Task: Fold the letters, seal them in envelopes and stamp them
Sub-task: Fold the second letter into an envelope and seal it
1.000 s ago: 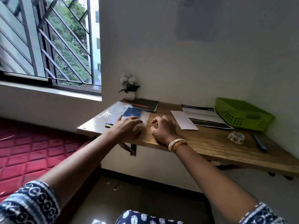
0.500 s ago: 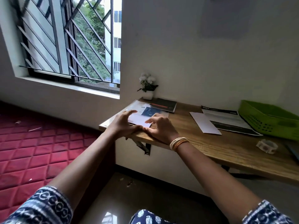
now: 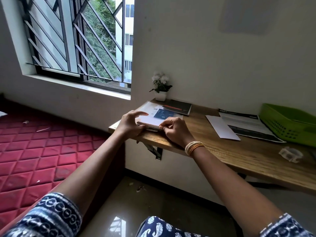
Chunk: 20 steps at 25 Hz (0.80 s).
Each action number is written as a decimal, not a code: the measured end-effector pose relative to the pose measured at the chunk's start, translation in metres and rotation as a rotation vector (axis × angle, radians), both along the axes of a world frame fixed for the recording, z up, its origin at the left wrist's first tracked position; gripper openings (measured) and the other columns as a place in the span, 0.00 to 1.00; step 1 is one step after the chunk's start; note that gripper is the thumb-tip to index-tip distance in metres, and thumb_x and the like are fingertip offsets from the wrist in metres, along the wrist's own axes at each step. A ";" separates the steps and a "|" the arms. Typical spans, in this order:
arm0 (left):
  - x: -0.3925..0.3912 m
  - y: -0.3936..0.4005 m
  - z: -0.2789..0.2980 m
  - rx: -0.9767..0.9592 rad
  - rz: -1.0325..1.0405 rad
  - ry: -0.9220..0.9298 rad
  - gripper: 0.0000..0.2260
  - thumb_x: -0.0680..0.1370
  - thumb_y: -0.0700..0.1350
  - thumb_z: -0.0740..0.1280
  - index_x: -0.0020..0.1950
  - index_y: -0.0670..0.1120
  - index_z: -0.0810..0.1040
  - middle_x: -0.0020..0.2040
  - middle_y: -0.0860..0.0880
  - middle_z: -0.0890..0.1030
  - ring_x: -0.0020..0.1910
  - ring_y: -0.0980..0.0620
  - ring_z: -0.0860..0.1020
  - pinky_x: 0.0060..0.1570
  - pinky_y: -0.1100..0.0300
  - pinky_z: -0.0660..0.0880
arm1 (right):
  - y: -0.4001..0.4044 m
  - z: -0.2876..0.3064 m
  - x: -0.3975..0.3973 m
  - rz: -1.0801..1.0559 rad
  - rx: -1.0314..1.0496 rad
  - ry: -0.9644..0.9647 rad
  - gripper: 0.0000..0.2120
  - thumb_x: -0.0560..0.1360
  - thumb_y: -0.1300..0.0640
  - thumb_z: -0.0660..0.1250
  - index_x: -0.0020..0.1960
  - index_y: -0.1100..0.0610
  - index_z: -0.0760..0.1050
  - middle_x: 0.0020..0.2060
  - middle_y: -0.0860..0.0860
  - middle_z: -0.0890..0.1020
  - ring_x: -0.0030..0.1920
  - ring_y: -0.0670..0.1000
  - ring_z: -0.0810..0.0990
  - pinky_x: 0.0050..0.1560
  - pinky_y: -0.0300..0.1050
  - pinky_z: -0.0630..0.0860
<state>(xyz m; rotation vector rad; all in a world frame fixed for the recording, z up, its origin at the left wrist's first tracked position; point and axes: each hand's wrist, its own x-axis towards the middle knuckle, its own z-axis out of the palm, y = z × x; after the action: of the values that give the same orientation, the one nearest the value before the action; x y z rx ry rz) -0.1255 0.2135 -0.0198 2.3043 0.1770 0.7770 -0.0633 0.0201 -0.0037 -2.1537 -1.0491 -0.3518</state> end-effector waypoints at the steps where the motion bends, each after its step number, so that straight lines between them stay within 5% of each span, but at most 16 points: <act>1: 0.000 0.000 0.000 -0.009 -0.001 0.007 0.20 0.67 0.43 0.74 0.59 0.56 0.80 0.57 0.51 0.79 0.57 0.53 0.76 0.59 0.56 0.75 | 0.000 0.001 -0.001 -0.009 0.034 0.014 0.06 0.74 0.62 0.69 0.48 0.60 0.83 0.45 0.53 0.84 0.45 0.48 0.79 0.47 0.36 0.76; 3: 0.002 0.001 -0.001 -0.026 0.001 0.000 0.19 0.67 0.43 0.74 0.57 0.54 0.81 0.55 0.51 0.80 0.55 0.53 0.77 0.58 0.56 0.75 | -0.001 0.001 -0.003 -0.022 0.114 0.006 0.05 0.76 0.61 0.66 0.48 0.59 0.81 0.43 0.51 0.82 0.43 0.47 0.78 0.41 0.28 0.71; 8: 0.005 0.003 -0.003 -0.105 0.011 -0.071 0.11 0.69 0.44 0.76 0.50 0.46 0.85 0.52 0.50 0.84 0.52 0.53 0.80 0.55 0.54 0.77 | -0.002 -0.002 -0.003 -0.024 0.213 -0.056 0.04 0.77 0.60 0.66 0.49 0.58 0.79 0.43 0.51 0.83 0.43 0.47 0.79 0.42 0.31 0.75; 12: 0.001 -0.003 0.003 -0.163 0.083 -0.092 0.07 0.72 0.41 0.71 0.48 0.50 0.85 0.42 0.51 0.82 0.39 0.57 0.79 0.44 0.66 0.73 | -0.003 -0.004 -0.003 0.059 0.120 -0.160 0.01 0.70 0.64 0.72 0.42 0.59 0.82 0.40 0.51 0.83 0.40 0.47 0.80 0.40 0.29 0.72; 15: -0.001 -0.001 0.003 -0.404 -0.098 -0.084 0.07 0.77 0.45 0.64 0.48 0.53 0.82 0.34 0.49 0.83 0.29 0.54 0.75 0.38 0.61 0.73 | -0.001 -0.005 -0.003 0.089 0.069 -0.211 0.01 0.69 0.62 0.73 0.40 0.60 0.82 0.39 0.52 0.81 0.38 0.47 0.79 0.38 0.31 0.73; 20: -0.007 -0.007 0.011 -0.548 -0.312 -0.054 0.11 0.80 0.42 0.63 0.59 0.40 0.77 0.40 0.43 0.82 0.29 0.57 0.81 0.31 0.65 0.78 | -0.001 -0.005 -0.004 0.093 0.036 -0.278 0.03 0.68 0.61 0.73 0.40 0.57 0.79 0.39 0.51 0.81 0.38 0.47 0.78 0.37 0.34 0.74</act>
<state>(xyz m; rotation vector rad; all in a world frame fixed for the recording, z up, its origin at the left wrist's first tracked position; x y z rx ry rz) -0.1321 0.2069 -0.0088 1.7350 0.0001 0.5451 -0.0675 0.0192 -0.0085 -2.0555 -1.2814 -0.6344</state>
